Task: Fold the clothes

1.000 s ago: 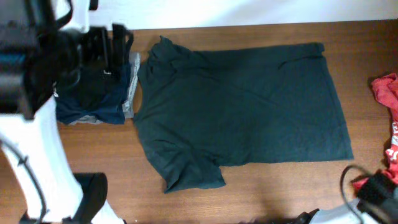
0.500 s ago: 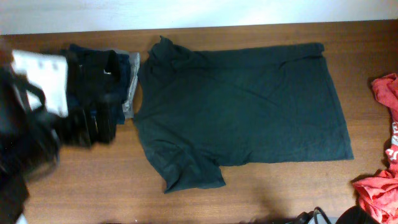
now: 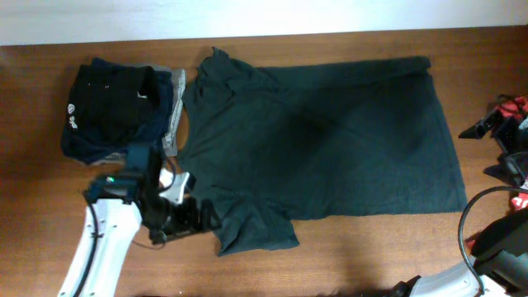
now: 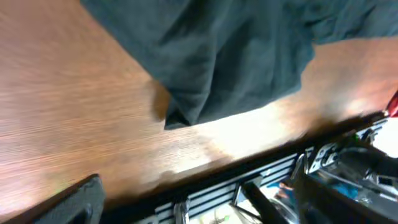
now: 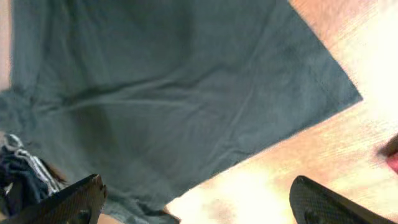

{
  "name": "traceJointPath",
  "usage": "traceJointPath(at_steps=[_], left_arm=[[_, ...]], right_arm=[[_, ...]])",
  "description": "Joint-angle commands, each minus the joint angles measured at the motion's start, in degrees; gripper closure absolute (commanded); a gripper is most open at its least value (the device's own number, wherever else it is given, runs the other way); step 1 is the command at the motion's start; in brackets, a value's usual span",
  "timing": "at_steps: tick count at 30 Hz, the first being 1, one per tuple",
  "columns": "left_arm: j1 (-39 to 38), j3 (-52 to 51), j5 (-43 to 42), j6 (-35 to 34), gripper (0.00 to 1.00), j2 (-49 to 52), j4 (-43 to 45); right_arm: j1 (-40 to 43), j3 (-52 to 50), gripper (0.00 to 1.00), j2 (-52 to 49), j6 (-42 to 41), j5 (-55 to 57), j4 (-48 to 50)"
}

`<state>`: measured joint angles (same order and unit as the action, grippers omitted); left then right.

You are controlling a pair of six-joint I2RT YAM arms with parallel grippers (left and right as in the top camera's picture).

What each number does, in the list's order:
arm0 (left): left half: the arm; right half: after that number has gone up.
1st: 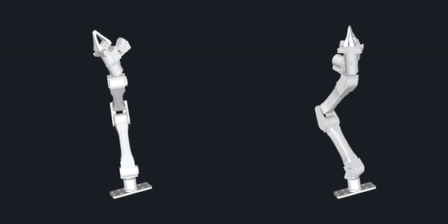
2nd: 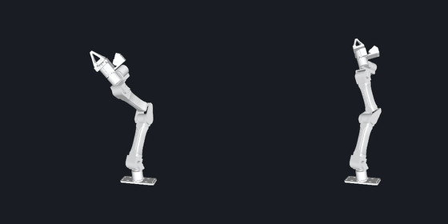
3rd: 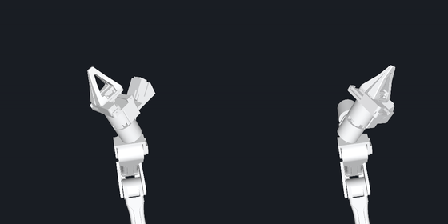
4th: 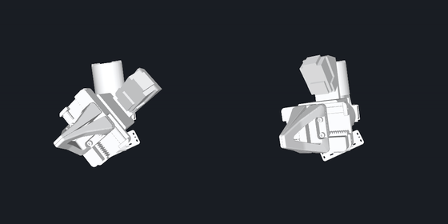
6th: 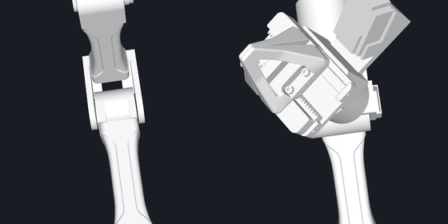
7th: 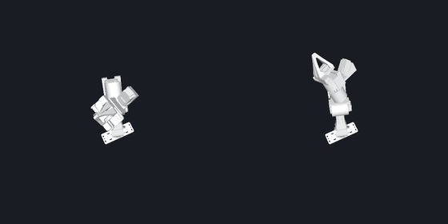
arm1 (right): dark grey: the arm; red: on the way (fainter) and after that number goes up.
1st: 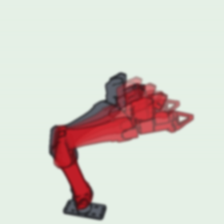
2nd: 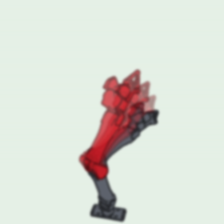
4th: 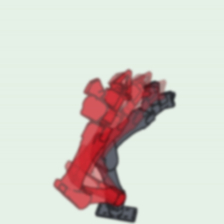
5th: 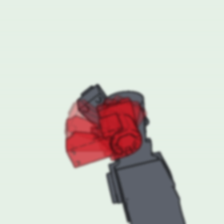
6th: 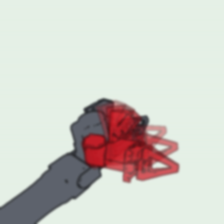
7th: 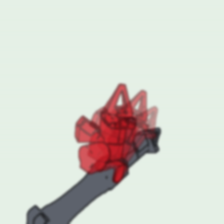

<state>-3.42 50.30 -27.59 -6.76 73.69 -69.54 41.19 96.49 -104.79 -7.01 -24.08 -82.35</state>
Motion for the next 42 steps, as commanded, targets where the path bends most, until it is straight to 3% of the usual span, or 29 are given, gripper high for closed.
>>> traceJointPath(at_steps=[1,3,12,18,19,22,26,27,28,31,33,38,42], left_arm=[[-0.79,-8.22,-4.15,-5.66,0.11,0.52,5.11],[-2.36,-12.31,-4.15,-8.83,0.17,0.61,9.88],[-12.02,-16.48,0.66,-22.49,0.34,6.19,29.16],[-14.47,-16.46,0.55,-23.85,0.68,15.12,32.92],[-14.34,-16.41,0.39,-23.85,0.81,15.80,33.07],[-14.25,-15.54,0.37,-23.82,0.99,16.04,32.04],[-13.27,-10.86,0.48,-22.25,0.99,14.03,25.86],[-13.11,-10.16,0.66,-21.86,0.99,13.49,25.27],[-13.00,-9.05,0.92,-21.84,1.00,12.55,24.22],[-13.00,-8.33,1.07,-21.38,1.00,11.21,23.17],[-13.00,-8.28,3.34,-21.38,1.00,10.45,20.39],[-13.00,-8.24,3.61,-20.79,0.99,10.05,18.43],[-12.92,-8.24,3.56,-20.76,0.99,10.05,17.92]], right_arm=[[-0.31,-6.51,0.03,1.84,0.57,0.79,3.10],[-0.33,-10.27,0.10,1.84,0.55,0.76,5.55],[-0.37,-20.11,0.15,1.84,-2.51,0.33,15.13],[-0.37,-20.11,0.23,1.84,-2.51,0.39,15.91],[-0.37,-20.11,0.25,1.81,-2.49,0.44,16.04],[-0.37,-20.37,0.37,1.81,-3.39,0.61,16.98],[-0.37,-22.05,0.69,1.09,-5.99,3.43,18.71],[-0.35,-22.82,0.69,0.90,-7.80,6.86,18.75],[-0.20,-23.61,0.33,0.50,-11.65,13.81,18.78],[0.50,-23.96,0.33,0.15,-13.27,16.87,20.46],[1.11,-23.98,0.44,0.15,-15.08,17.92,21.07],[1.22,-26.36,0.44,-0.20,-18.93,25.27,21.73],[1.20,-30.29,0.41,-1.01,-19.91,22.91,28.00]])
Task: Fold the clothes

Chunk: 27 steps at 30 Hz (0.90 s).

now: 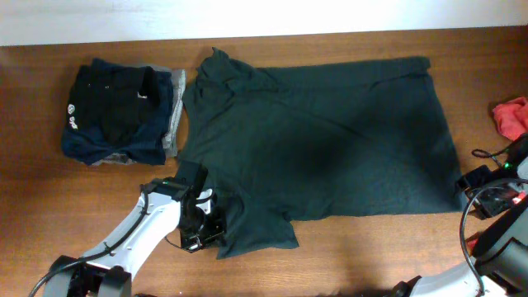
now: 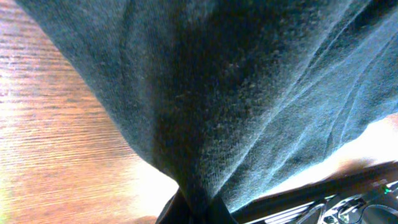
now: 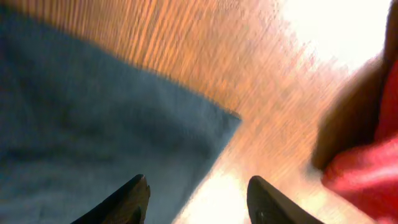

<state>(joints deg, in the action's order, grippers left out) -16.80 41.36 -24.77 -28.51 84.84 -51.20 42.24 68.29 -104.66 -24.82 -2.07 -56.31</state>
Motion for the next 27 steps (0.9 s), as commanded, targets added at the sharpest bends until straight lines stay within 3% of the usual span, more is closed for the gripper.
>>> traceJointPath(at_steps=[1,14,16,17,18,21,27], left_arm=[[0.46,0.70,0.76,0.98,1.00,-1.09,-0.35],[0.46,6.29,3.69,2.71,0.99,-1.09,-1.73],[0.46,6.34,3.72,2.75,1.00,-1.09,-2.05],[0.46,6.34,3.72,2.95,0.99,-1.09,-2.49],[0.46,6.34,3.85,3.39,1.00,-1.09,-2.80],[0.46,6.80,4.70,4.42,0.99,-1.09,-4.96],[0.46,9.84,4.70,4.81,0.99,-5.14,-11.04]], right_arm=[[0.15,-2.43,0.39,-1.18,-2.10,0.50,2.82],[0.17,-4.17,0.42,-3.56,-4.85,0.17,6.23],[0.17,-4.28,0.66,-3.56,-4.85,0.11,6.49],[0.20,-4.22,0.90,-3.54,-4.26,-0.44,7.02],[0.28,-4.13,0.96,-3.48,-3.45,-1.97,7.30],[0.81,-2.25,0.96,-2.05,-0.90,-7.39,6.19],[0.96,5.95,0.96,8.20,0.55,-7.61,-4.42]])
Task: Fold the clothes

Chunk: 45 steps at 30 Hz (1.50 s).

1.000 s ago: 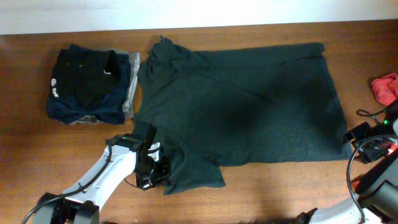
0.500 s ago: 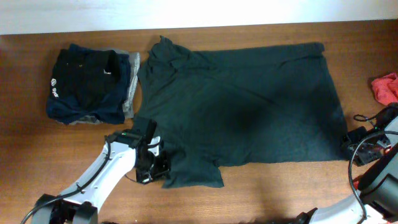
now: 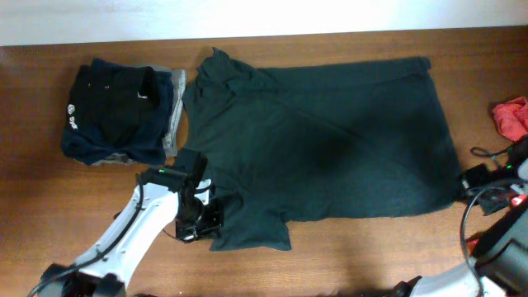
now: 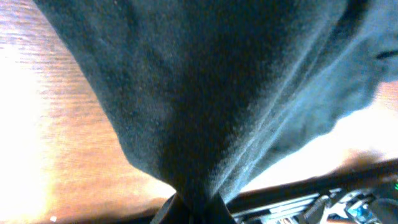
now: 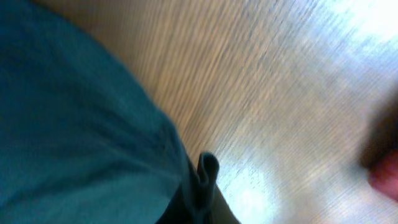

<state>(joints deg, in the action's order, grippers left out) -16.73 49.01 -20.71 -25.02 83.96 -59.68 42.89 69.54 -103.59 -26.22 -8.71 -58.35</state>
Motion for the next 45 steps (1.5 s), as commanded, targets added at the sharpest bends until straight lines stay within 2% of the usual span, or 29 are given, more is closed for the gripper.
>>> traceJointPath(at_steps=[1,4,7,12,20,23,27,37,42,43,44,45], left_arm=[[0.39,2.56,0.63,1.33,0.99,-5.66,-4.22],[0.39,2.93,0.94,1.33,0.99,-10.67,-8.85],[0.39,2.93,1.68,1.29,0.99,-14.86,-10.91],[0.39,2.99,2.78,1.29,1.00,-16.57,-6.16],[0.39,3.65,2.75,0.96,1.00,-6.95,15.47],[0.39,6.73,2.62,5.77,0.99,-1.92,23.43],[1.40,13.94,5.99,11.34,1.00,5.16,24.28],[5.29,16.74,7.93,13.18,0.99,12.98,30.03],[5.29,16.74,8.00,13.16,0.90,15.80,32.57],[5.29,16.74,8.11,13.18,0.87,16.15,32.65],[5.29,16.74,8.20,13.18,0.75,16.44,32.92],[5.29,16.74,8.59,13.16,0.62,16.50,33.14]], right_arm=[[0.31,6.03,0.96,9.03,3.93,-0.72,-4.35],[0.31,7.89,0.96,13.18,4.83,4.81,-9.73],[0.31,7.96,0.96,17.27,4.94,5.27,-9.86],[-0.24,7.93,0.96,18.73,4.50,0.04,-6.12],[-7.72,7.93,0.97,11.17,1.22,-0.31,4.96],[-8.74,7.93,0.96,6.32,-0.74,0.26,9.92],[-8.28,7.96,0.96,1.20,-2.84,0.28,13.53],[-8.50,7.89,0.96,-2.08,-3.28,0.09,18.80],[-9.57,7.89,0.95,-3.63,-3.26,0.07,20.94],[-10.01,7.87,0.93,-4.07,-3.23,0.07,21.75],[-10.40,7.89,0.81,-4.35,-3.21,0.07,22.56],[-10.71,7.89,0.55,-4.50,-3.19,0.09,23.23]])
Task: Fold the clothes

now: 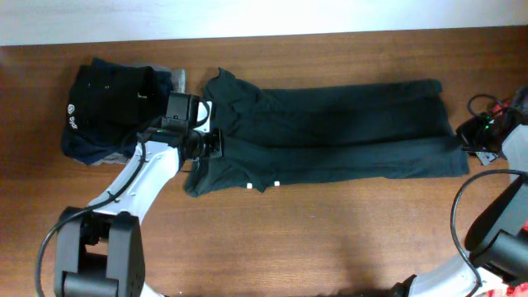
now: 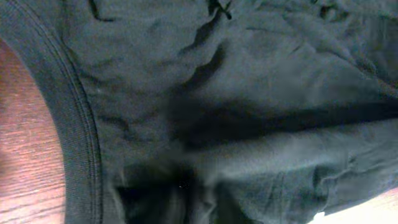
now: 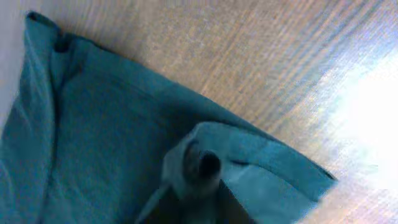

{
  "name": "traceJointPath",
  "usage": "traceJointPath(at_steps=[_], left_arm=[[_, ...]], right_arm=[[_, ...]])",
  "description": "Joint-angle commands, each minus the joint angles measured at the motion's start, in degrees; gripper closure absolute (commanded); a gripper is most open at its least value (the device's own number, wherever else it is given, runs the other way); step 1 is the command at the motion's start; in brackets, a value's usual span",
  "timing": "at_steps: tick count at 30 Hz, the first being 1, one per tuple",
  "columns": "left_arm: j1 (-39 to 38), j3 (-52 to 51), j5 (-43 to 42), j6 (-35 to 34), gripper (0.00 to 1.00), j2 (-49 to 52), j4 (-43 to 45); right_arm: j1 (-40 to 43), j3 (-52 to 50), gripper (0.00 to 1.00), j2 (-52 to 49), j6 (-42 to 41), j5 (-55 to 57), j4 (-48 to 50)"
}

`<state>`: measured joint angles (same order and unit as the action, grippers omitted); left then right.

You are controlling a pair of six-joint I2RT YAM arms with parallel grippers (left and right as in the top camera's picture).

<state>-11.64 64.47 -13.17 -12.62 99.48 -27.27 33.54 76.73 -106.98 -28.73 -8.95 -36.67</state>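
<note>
A dark green T-shirt [image 1: 330,132] lies folded lengthwise into a narrow band across the table, collar end to the left. My left gripper [image 1: 205,142] is shut on the shirt near its sleeve end. In the left wrist view, cloth [image 2: 236,93] fills the frame and hides the jaws. My right gripper [image 1: 472,142] is shut on the shirt's hem corner at the right end. In the right wrist view, that corner [image 3: 205,165] is bunched up between the jaws, with bare wood behind it.
A pile of dark folded clothes [image 1: 115,107] sits at the far left, close to the shirt's collar end. Cables [image 1: 487,103] lie by the right edge. The brown table [image 1: 330,239] runs bare along the near side.
Both grippers, still shut on the shirt's near edge, now sit farther from the table's near side. The near half lies over the far half, so the shirt is a narrow band.
The shirt first lay spread flat with both grippers open, the left beside the near sleeve. Then the left was shut on that sleeve, the right open at the near hem corner. Then both were shut on the near edge, and now the shirt is folded in half.
</note>
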Motion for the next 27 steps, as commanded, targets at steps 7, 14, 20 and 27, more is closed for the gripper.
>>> traceJointPath(at_steps=[7,14,20,27], left_arm=[[4.35,9.86,-0.09,0.79,0.05,0.81,-12.92],[4.96,10.75,-0.24,6.34,0.04,0.94,-29.24],[4.28,-2.29,0.13,6.25,0.04,1.03,-21.75],[4.28,-8.90,2.12,6.29,0.28,1.03,-15.34]], right_arm=[[3.32,0.76,0.01,0.87,3.45,-1.95,-3.69],[12.63,-0.94,0.14,1.40,4.76,-9.29,-9.55],[8.72,-6.23,0.29,0.15,4.92,-9.92,-1.86],[5.86,-7.82,0.45,-0.28,4.26,-5.25,2.01]])
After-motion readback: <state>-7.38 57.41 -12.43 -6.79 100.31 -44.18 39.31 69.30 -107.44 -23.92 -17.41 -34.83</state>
